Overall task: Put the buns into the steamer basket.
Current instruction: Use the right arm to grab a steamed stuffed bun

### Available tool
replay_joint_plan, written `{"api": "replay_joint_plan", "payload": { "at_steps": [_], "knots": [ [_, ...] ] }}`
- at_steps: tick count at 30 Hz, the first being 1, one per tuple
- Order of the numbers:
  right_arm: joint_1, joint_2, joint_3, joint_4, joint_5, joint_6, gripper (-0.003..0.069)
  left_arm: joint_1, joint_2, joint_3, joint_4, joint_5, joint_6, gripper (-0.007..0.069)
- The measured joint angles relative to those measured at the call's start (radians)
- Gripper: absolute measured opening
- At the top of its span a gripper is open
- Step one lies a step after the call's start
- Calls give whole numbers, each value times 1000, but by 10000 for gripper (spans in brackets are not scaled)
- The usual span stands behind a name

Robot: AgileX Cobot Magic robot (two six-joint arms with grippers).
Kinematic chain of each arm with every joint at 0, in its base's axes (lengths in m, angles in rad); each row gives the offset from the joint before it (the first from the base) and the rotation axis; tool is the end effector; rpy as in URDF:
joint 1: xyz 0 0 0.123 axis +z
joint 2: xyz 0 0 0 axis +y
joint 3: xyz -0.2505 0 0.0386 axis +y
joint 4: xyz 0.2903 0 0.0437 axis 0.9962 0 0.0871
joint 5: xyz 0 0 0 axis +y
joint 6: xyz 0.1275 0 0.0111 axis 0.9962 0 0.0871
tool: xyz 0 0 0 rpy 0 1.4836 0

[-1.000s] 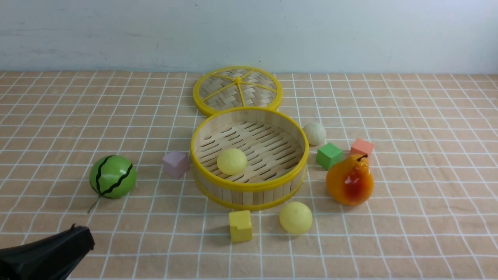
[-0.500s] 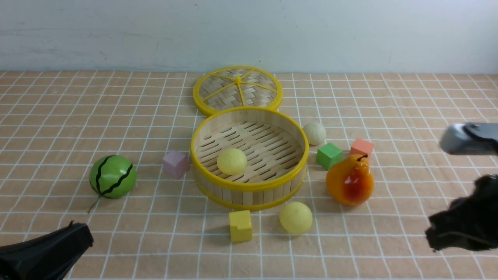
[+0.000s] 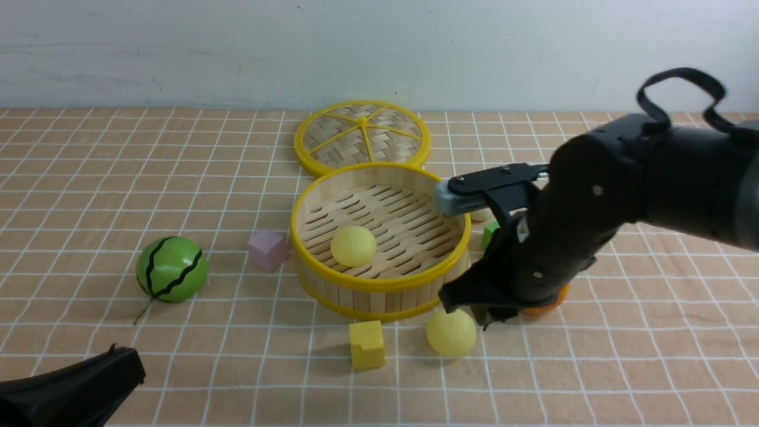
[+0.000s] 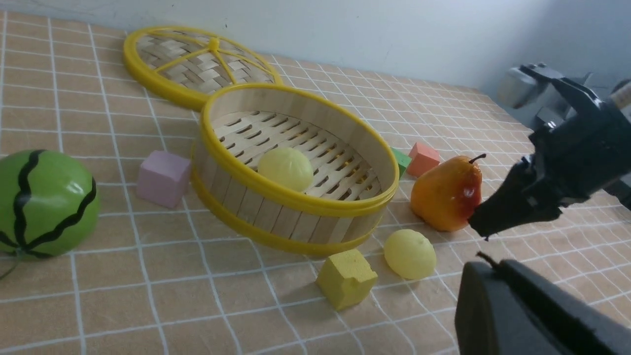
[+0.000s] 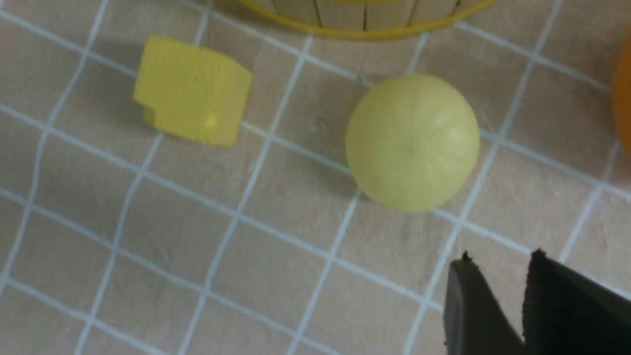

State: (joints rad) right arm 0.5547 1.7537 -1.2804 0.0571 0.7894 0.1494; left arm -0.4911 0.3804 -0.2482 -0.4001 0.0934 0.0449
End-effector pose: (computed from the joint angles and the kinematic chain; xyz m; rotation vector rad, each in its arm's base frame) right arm 0.3467 0.2209 0.1509 -0.5150 2.7278 0.2550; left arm 0.1760 -0.0994 0.2401 0.1477 1.7399 -0.6565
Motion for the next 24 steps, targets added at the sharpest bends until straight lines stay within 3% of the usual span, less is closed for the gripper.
{"api": "replay_joint_plan", "payload": {
  "at_steps": [1, 5, 10, 24],
  "knots": [
    [1, 33, -28, -1, -16, 2, 262, 0, 0, 0, 0, 11, 27, -13],
    [2, 87, -68, 33, -43, 3, 315, 0, 0, 0, 1, 29, 101, -13],
    [3, 130, -78, 60, -72, 4, 313, 0, 0, 0, 1, 50, 170, -13],
    [3, 204, -79, 54, -137, 4, 279, 0, 0, 0, 0, 51, 175, -13]
  ]
}}
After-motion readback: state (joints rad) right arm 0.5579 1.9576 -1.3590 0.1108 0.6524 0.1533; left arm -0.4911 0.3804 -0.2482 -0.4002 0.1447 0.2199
